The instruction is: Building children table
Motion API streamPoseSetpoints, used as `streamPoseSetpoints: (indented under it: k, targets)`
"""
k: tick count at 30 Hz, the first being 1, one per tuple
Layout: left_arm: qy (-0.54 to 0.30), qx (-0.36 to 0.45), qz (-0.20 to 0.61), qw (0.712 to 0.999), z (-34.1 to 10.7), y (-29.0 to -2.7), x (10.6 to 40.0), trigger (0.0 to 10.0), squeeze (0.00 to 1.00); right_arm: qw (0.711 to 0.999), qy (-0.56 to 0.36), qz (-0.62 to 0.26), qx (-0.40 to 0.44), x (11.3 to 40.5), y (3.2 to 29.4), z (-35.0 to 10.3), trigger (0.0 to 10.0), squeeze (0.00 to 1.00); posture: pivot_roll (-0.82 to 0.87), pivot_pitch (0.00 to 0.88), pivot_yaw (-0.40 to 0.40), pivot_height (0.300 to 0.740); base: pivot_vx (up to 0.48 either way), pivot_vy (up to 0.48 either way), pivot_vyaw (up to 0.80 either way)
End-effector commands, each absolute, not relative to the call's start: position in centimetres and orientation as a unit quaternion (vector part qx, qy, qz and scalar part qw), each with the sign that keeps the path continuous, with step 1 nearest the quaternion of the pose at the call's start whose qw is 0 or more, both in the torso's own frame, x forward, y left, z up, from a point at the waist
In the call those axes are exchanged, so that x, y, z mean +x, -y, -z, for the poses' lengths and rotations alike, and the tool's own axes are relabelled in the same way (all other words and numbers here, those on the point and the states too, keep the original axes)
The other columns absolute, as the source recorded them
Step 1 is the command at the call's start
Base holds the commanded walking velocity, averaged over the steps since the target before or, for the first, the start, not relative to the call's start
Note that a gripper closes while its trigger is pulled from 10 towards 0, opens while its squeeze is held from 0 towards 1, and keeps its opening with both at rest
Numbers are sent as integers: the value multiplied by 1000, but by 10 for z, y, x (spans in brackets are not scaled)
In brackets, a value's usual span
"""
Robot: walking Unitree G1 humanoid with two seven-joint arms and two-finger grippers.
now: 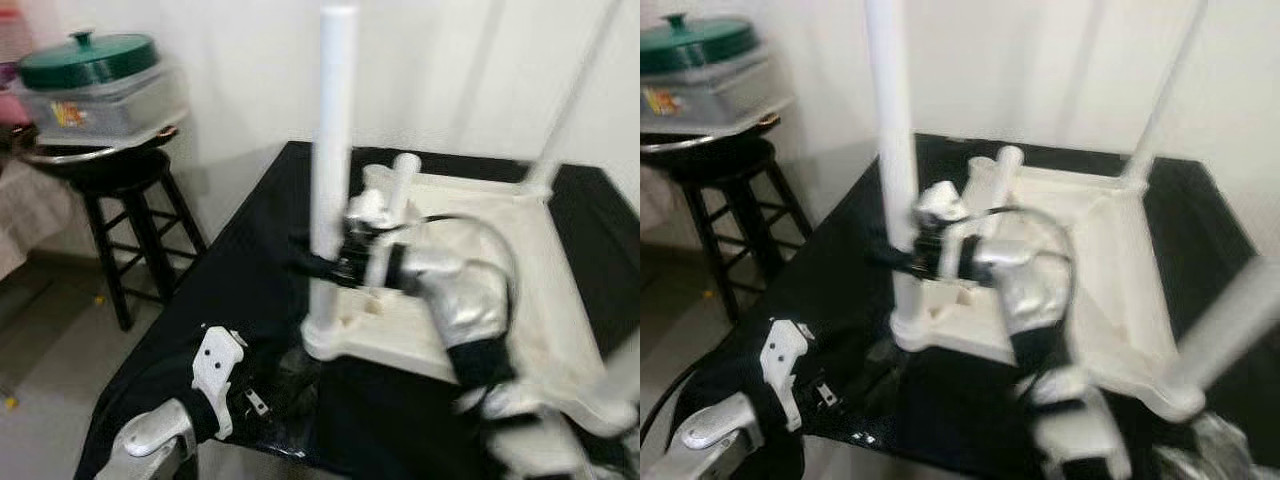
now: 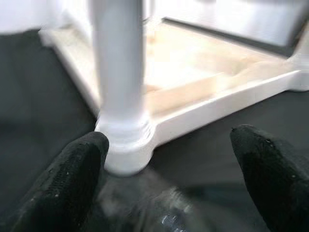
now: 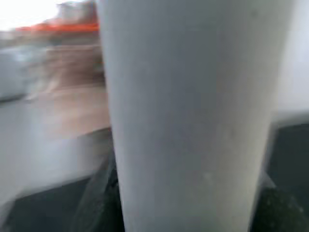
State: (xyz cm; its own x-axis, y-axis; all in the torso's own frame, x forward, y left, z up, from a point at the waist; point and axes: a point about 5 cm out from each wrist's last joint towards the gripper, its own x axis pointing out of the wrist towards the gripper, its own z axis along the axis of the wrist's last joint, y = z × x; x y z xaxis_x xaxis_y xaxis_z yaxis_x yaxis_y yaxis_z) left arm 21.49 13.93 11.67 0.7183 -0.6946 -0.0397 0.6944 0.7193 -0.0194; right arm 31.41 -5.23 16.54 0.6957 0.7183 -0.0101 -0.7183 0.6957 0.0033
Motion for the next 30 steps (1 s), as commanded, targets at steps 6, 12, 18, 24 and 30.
streamPoseSetpoints:
  k: [6, 12, 18, 24, 30]
  targets:
    - [-26, -9, 384, 923, -117, -142, 216, 10000, 0, 929, -129, -340, -68, 309, 81, -121, 0, 0, -17, 38, 21, 740, 0, 0, 0]
    - [-24, -7, 376, 926, -117, -143, 215, 10000, 0, 914, -137, -380, -32, 313, 72, -130, 10000, 1000, -4, 38, 19, 740, 0, 0, 0]
    - [-24, -8, 378, 925, -118, -142, 216, 10000, 0, 846, -27, -533, -11, 314, 61, -183, 10000, 1000, -1, 31, 19, 740, 0, 0, 0]
    - [-22, -8, 377, 926, -117, -140, 218, 10000, 0, 744, -25, -665, -68, 321, 78, -190, 10000, 0, 13, 21, 11, 740, 0, 0, 0]
    - [-21, -2, 373, 928, -116, -139, 219, 10000, 0, 690, -65, -718, -58, 334, 79, -189, 2510, 0, 27, 9, 8, 740, 0, 0, 0]
